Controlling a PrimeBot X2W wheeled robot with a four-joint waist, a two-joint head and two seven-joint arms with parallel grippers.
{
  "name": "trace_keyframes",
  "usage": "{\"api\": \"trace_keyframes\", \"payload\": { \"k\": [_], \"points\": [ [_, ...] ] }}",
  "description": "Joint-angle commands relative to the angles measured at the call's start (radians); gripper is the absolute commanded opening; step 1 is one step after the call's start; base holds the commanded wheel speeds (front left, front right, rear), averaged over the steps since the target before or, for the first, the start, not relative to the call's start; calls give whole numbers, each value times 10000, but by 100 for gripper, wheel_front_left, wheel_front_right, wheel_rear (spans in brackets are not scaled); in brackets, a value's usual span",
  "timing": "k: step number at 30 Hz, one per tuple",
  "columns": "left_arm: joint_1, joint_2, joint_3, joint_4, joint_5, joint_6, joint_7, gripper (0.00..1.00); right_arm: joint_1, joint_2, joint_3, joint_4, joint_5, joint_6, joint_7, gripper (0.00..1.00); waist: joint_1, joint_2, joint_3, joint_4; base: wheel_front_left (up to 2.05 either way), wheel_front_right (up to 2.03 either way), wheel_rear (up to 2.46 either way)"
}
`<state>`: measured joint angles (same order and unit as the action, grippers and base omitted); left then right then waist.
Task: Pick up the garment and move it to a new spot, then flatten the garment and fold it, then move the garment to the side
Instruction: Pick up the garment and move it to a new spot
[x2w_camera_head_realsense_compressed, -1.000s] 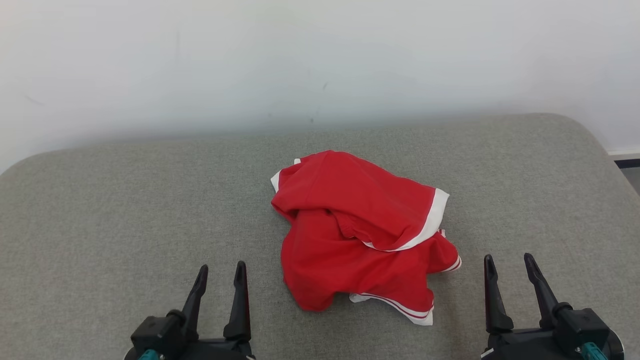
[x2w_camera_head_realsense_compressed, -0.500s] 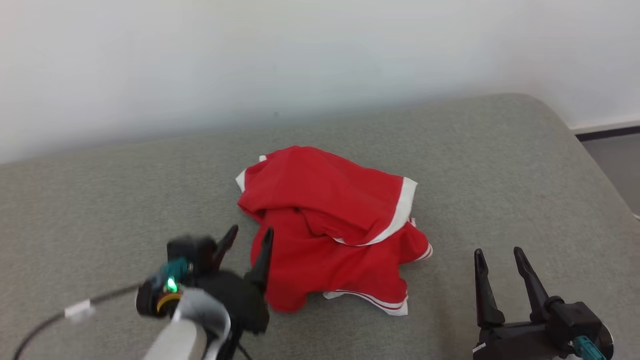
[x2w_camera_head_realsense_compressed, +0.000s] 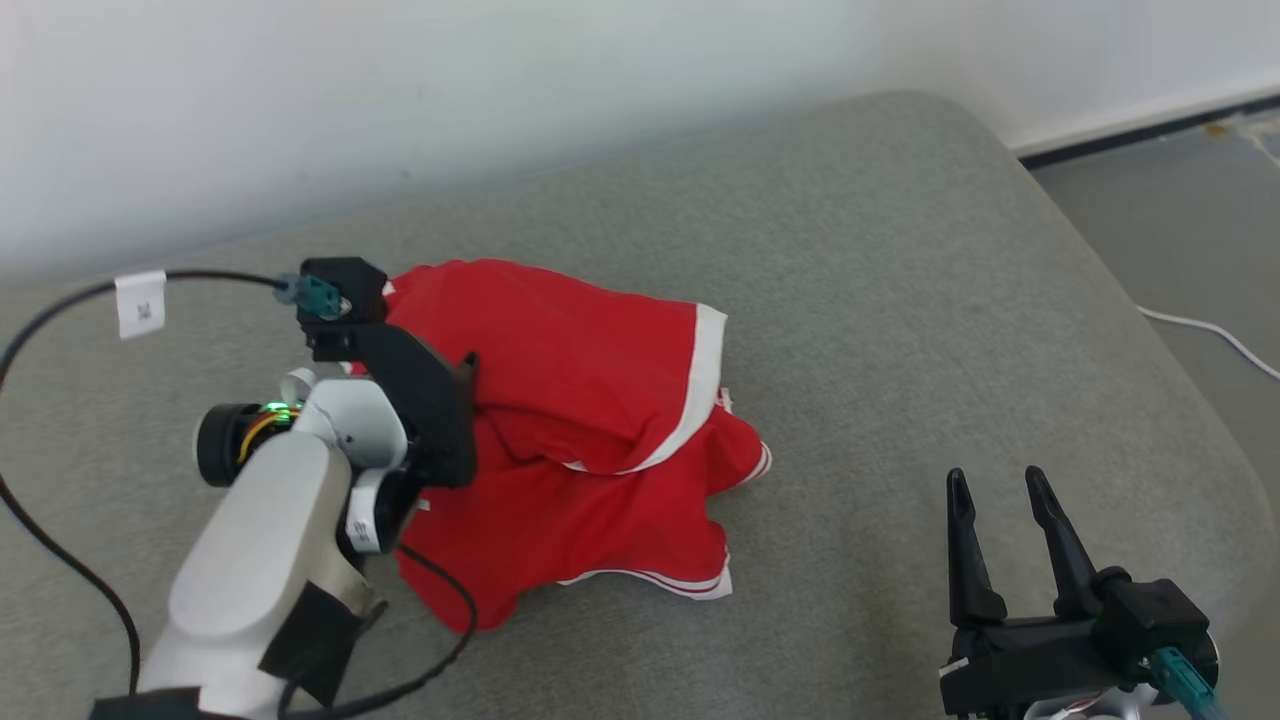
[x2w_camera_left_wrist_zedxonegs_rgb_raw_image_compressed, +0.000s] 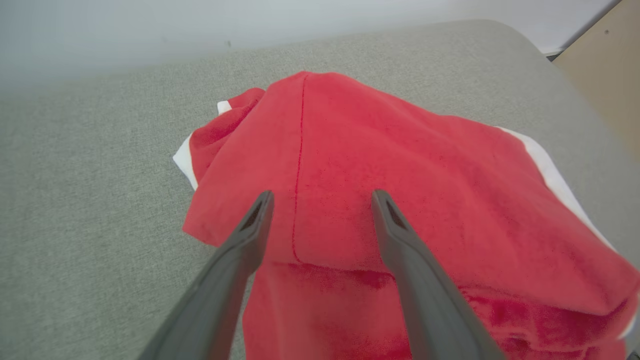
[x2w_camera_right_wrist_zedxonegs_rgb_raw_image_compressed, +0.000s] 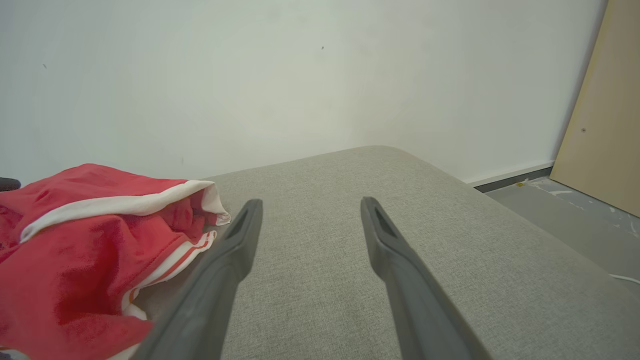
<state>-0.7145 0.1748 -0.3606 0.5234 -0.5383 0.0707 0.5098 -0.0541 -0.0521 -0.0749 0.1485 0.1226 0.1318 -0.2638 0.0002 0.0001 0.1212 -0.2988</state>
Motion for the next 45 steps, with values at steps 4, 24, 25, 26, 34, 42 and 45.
{"api": "trace_keyframes", "payload": {
  "k": [4, 24, 25, 26, 34, 42, 45],
  "points": [
    [-573, 192, 2, 687, -127, 222, 1203, 100, -146, 34, 105, -54, 122, -21, -8, 100, -2, -1, 650, -723, 0, 0, 0],
    [-1098, -58, -145, 460, -274, 26, 847, 0, -164, 32, 159, -87, -30, -21, -10, 100, -2, -1, 556, -226, 0, 0, 0],
    [-1167, -114, -152, 400, -265, -6, 685, 0, -137, 31, 116, -103, -36, -21, -10, 100, -2, -1, 514, -133, 0, 0, 0],
    [-1238, -159, -138, 331, -258, -47, 523, 0, -118, 31, 116, -114, -59, -21, -10, 100, -2, -1, 478, -45, 0, 0, 0],
    [-1904, -387, -202, -220, -479, -637, 133, 0, 34, 32, 158, -67, -122, -21, -10, 100, -2, -1, -61, 829, 0, 0, 0],
    [-3278, 454, -168, -1224, -477, -1207, 1145, 0, 187, 34, 485, -177, -59, -22, -10, 100, -2, -1, -292, 1815, 0, 0, 0],
    [-3686, 861, -145, -1573, -269, -1187, 1310, 0, 240, 31, 602, -322, -25, -22, -10, 100, -2, -1, -218, 2276, 0, 0, 0]
  ]
}}
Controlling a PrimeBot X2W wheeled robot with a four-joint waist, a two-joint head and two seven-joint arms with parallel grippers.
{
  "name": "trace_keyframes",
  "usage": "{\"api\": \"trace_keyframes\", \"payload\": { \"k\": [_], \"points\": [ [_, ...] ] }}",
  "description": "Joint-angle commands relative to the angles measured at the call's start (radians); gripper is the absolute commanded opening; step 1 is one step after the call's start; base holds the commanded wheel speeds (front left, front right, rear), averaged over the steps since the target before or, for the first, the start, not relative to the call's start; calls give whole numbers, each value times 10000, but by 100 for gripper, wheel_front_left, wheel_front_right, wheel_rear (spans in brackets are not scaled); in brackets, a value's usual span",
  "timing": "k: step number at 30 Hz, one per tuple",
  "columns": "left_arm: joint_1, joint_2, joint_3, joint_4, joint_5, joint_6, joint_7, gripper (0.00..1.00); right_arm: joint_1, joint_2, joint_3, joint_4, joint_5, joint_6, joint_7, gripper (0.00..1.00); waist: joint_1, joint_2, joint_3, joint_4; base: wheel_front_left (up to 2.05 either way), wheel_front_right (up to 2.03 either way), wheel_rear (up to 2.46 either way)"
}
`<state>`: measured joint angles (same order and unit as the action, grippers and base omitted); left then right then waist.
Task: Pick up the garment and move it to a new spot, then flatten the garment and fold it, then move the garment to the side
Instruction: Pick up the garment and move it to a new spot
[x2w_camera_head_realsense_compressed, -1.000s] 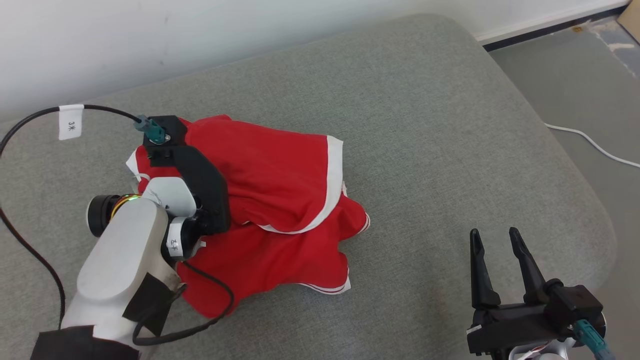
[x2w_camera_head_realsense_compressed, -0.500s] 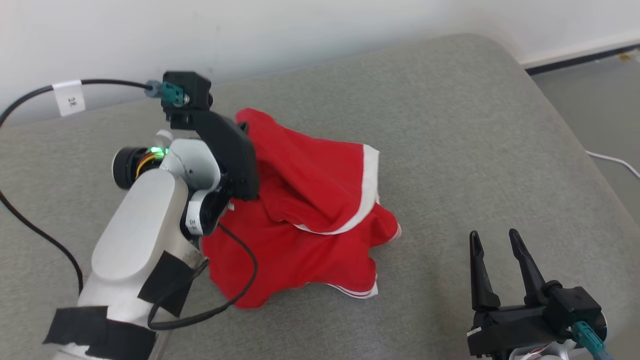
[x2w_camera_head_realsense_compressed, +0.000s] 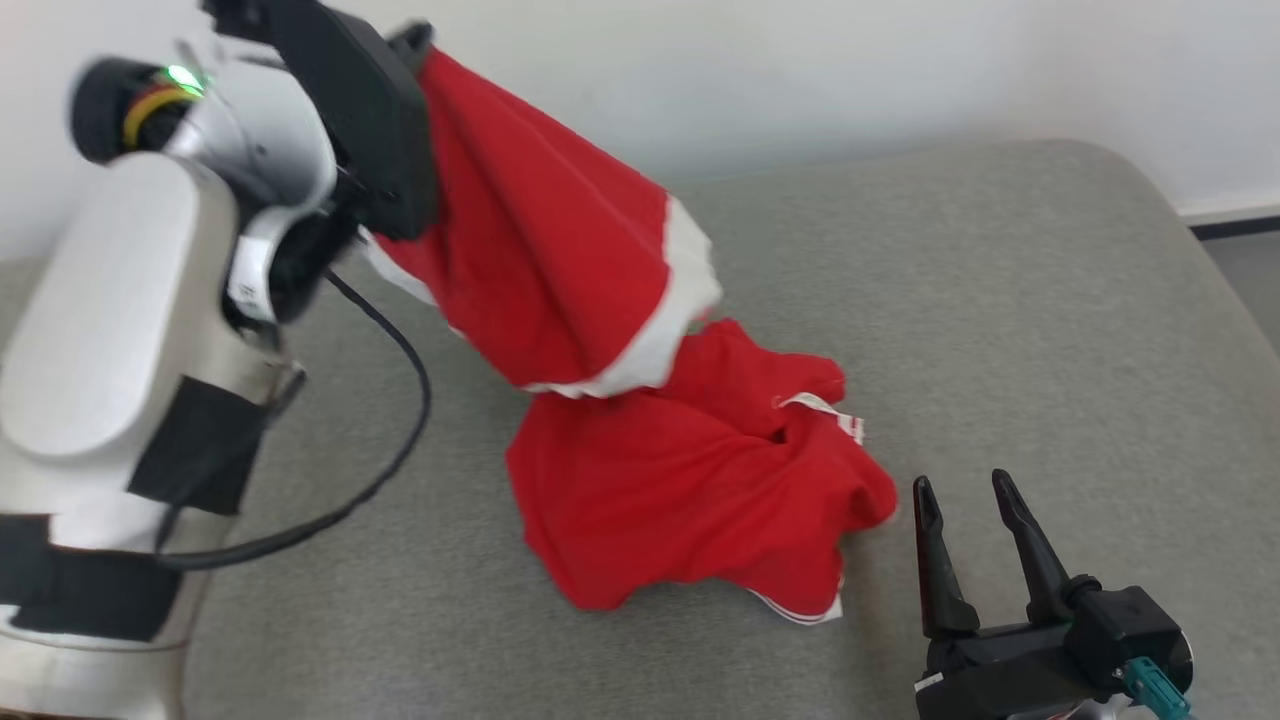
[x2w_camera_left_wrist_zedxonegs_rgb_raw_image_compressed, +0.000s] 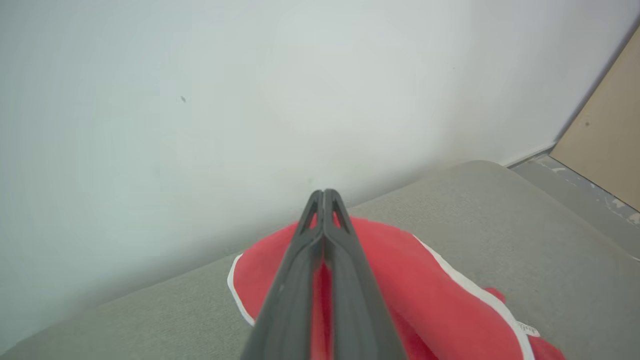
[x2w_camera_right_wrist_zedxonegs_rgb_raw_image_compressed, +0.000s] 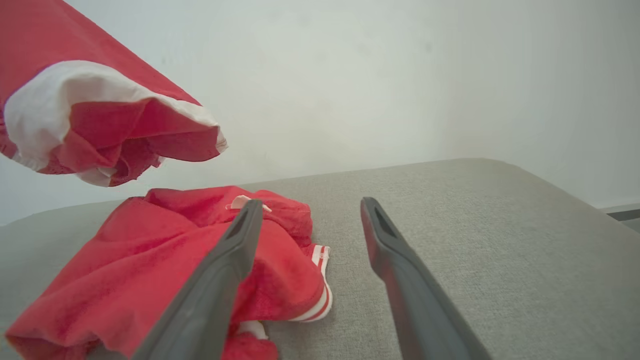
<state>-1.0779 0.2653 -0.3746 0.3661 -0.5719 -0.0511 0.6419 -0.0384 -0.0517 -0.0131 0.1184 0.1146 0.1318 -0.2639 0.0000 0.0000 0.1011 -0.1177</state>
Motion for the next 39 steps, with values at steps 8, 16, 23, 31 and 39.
{"api": "trace_keyframes", "payload": {
  "k": [8, 16, 23, 31, 39],
  "points": [
    [-318, 1102, 287, -602, 539, 111, -129, 0, -167, 26, 521, -521, 37, -22, -9, 100, 0, 0, 299, 1697, 0, 0, 0],
    [642, 2342, 889, -342, 1004, 643, -981, 0, -345, 21, 1131, -1089, -177, -22, 157, 100, 0, 0, 880, 2648, 0, 0, 0],
    [1742, 2529, 1572, 228, 536, 1021, -1717, 0, -513, 23, 1328, -1511, -552, -22, 502, 100, 0, 0, 1410, 3005, 0, 0, 0],
    [2930, 2655, 1810, 1184, 777, 1573, -2876, 68, -741, 21, 1490, -1833, -895, -22, 793, 100, 0, 0, 1789, 2839, 0, 0, 0],
    [3329, 2526, 1760, 1619, 766, 1645, -3393, 100, -550, 24, 1277, -1731, -746, -22, 761, 100, 0, 0, 1354, 2540, 0, 0, 0]
  ]
}}
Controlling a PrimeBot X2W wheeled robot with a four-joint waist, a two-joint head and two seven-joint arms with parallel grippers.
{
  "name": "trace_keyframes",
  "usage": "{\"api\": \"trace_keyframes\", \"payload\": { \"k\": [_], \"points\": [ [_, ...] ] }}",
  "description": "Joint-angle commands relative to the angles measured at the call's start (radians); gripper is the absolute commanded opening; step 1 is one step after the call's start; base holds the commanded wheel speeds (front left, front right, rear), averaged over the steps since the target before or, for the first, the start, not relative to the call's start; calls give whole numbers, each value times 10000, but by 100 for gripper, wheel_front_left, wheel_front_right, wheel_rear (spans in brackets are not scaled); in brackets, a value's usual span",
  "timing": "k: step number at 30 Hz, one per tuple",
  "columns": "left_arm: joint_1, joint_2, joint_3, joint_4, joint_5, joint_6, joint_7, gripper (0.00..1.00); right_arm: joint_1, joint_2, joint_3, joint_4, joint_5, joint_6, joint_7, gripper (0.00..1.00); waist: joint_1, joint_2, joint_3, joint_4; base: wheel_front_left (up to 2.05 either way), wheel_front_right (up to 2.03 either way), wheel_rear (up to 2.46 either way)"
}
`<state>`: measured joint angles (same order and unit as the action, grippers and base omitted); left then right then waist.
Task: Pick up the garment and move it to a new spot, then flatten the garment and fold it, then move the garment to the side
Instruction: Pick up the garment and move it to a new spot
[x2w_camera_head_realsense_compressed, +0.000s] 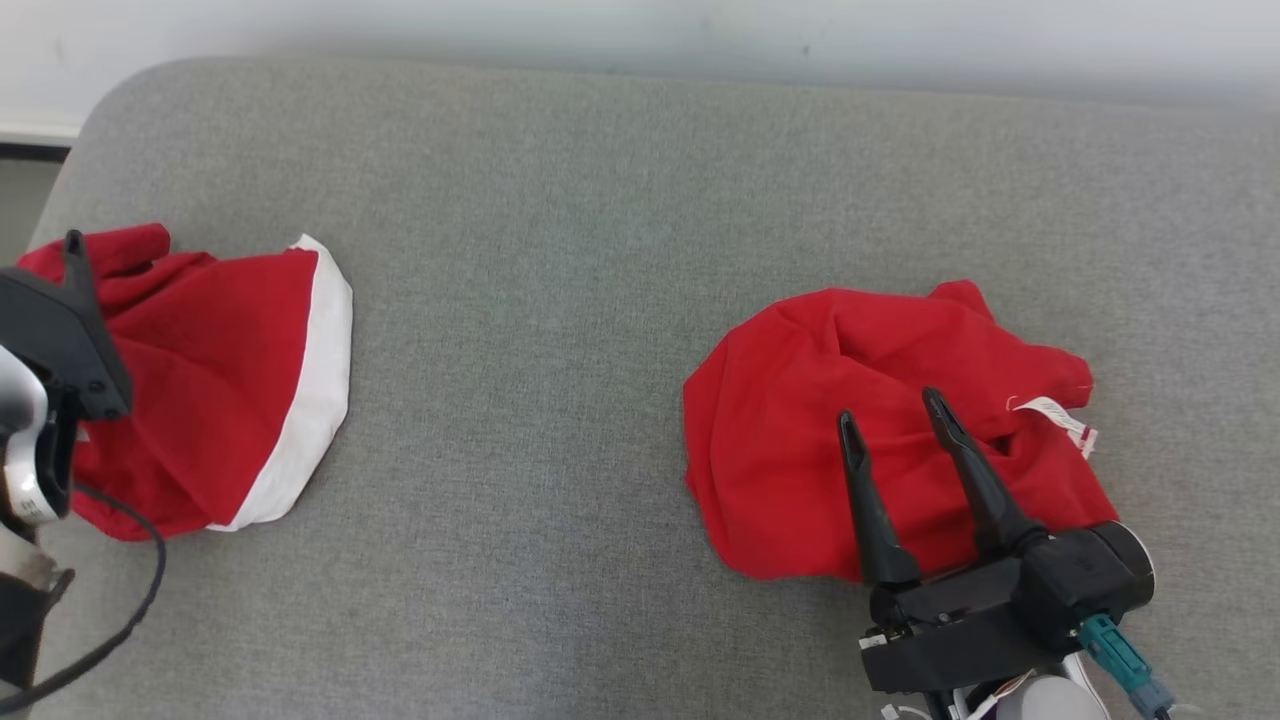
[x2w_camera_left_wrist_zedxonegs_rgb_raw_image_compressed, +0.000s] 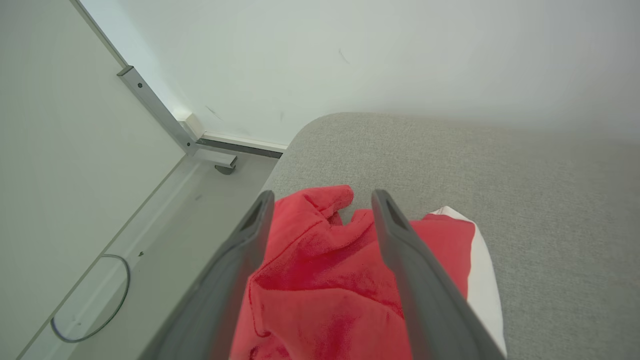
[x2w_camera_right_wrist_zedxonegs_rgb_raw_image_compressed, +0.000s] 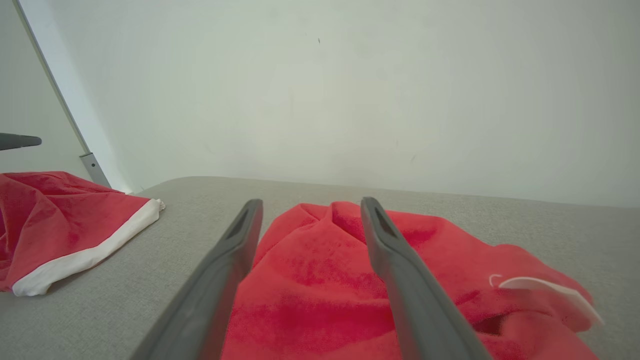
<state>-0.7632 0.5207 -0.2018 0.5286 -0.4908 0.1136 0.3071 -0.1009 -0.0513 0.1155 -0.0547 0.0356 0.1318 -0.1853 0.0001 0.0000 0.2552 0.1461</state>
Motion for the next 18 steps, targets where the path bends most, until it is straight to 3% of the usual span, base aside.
{"api": "trace_keyframes", "payload": {
  "k": [1, 8, 12, 18],
  "points": [
    [268, -69, 40, -53, -94, -71, -177, 100, 99, 20, -71, 19, 70, -22, -67, 100, -1, 0, -304, -126, 0, 0, 0],
    [1087, -314, 246, -773, -467, -268, -1095, 100, 340, 20, -600, 156, 245, -22, -238, 100, -1, 0, -1188, -304, 0, 0, 0],
    [1886, -534, 238, -1562, -546, -90, -1487, 100, 621, 20, -937, 314, 295, -22, -311, 100, -1, 0, -1720, -516, 0, 0, 0],
    [3612, -1393, 218, -3170, -729, 152, -2834, 100, 1121, 19, -1823, 419, 97, -22, -418, 100, -1, 0, -2314, -1027, 0, 0, 0]
  ]
}}
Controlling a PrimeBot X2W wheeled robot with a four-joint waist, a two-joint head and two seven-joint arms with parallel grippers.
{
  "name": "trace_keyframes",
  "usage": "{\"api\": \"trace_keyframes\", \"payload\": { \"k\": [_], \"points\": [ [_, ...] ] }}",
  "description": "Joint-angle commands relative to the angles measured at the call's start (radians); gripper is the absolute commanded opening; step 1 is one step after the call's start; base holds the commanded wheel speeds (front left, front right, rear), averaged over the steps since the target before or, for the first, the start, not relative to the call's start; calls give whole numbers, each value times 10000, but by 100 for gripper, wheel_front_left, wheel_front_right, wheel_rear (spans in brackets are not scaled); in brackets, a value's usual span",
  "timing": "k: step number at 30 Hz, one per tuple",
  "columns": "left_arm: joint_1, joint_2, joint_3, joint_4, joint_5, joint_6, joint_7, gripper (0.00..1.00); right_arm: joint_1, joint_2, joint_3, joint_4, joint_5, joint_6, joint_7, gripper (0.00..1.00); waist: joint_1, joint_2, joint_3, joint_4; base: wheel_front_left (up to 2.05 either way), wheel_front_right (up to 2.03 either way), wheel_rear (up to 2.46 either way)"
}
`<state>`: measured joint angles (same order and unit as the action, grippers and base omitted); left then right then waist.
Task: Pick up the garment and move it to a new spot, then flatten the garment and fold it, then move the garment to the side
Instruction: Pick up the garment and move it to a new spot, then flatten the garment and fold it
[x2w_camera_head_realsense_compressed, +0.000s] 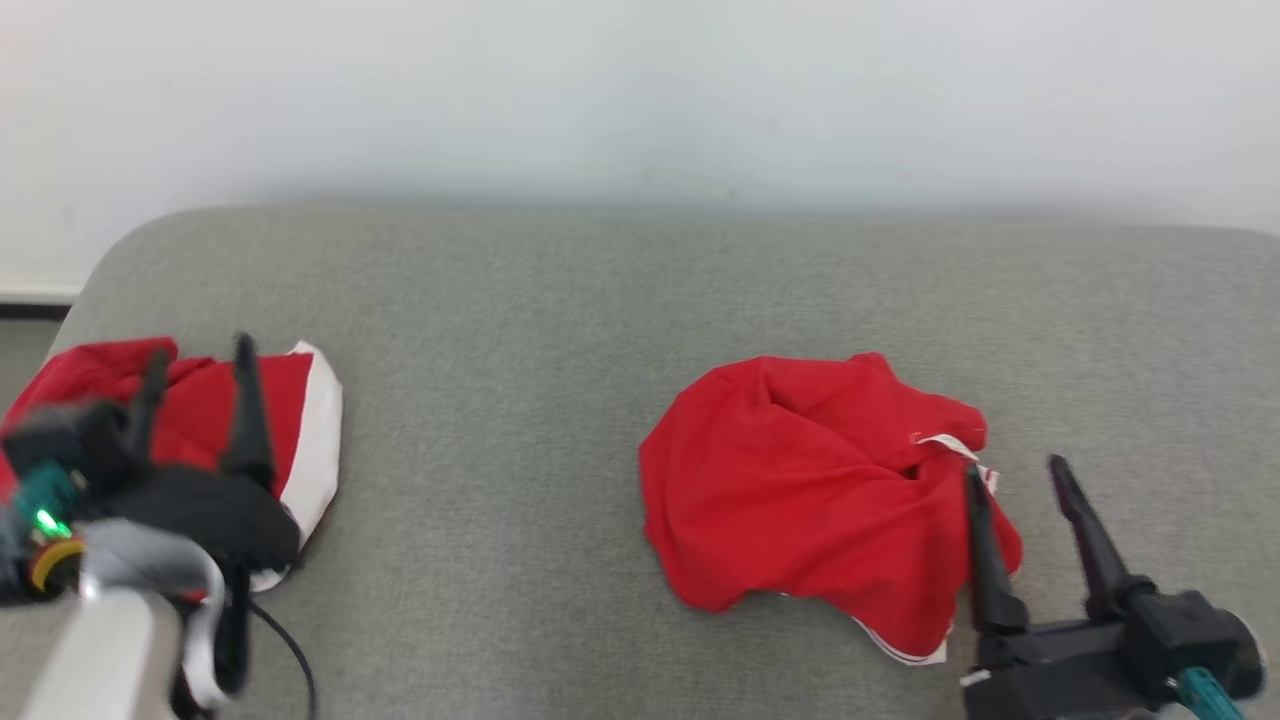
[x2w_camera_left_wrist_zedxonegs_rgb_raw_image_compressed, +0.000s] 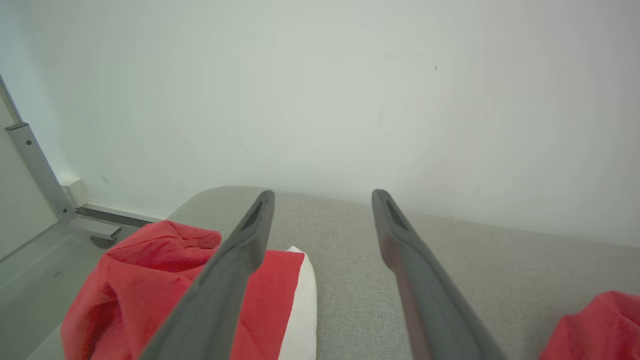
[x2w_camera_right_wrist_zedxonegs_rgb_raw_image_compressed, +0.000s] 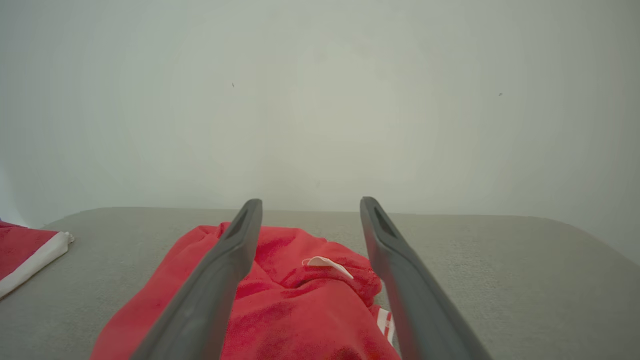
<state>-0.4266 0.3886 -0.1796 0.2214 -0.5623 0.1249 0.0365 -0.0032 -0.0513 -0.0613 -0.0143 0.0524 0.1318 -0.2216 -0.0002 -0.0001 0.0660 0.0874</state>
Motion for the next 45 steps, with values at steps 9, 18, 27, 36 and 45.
{"api": "trace_keyframes", "payload": {
  "k": [9, 18, 27, 36, 45],
  "points": [
    [2300, -1431, -433, -1352, 99, -62, -2605, 100, 431, 22, -944, 27, -387, -22, -120, 100, 2, 1, -660, -1254, 0, 0, 0],
    [3857, -2570, 104, -1819, 1449, -434, -3015, 100, 427, 25, -263, 560, -651, -22, -354, 100, 2, 1, -764, -2169, 0, 0, 0],
    [5301, -3155, 1053, -1003, 2466, -707, -3022, 100, 542, 24, 320, 1476, -665, -22, -430, 100, 2, 1, -931, -2278, 0, 0, 0],
    [5580, -3241, 1613, -86, 2811, -826, -3024, 100, 510, 24, 417, 2063, -781, -22, -363, 100, 2, 1, -1018, -1937, 0, 0, 0],
    [5440, -3246, 1702, 273, 3083, -1199, -3024, 100, 457, 21, 456, 2136, -767, -22, -240, 100, 2, 1, -984, -1828, 0, 0, 0]
  ]
}}
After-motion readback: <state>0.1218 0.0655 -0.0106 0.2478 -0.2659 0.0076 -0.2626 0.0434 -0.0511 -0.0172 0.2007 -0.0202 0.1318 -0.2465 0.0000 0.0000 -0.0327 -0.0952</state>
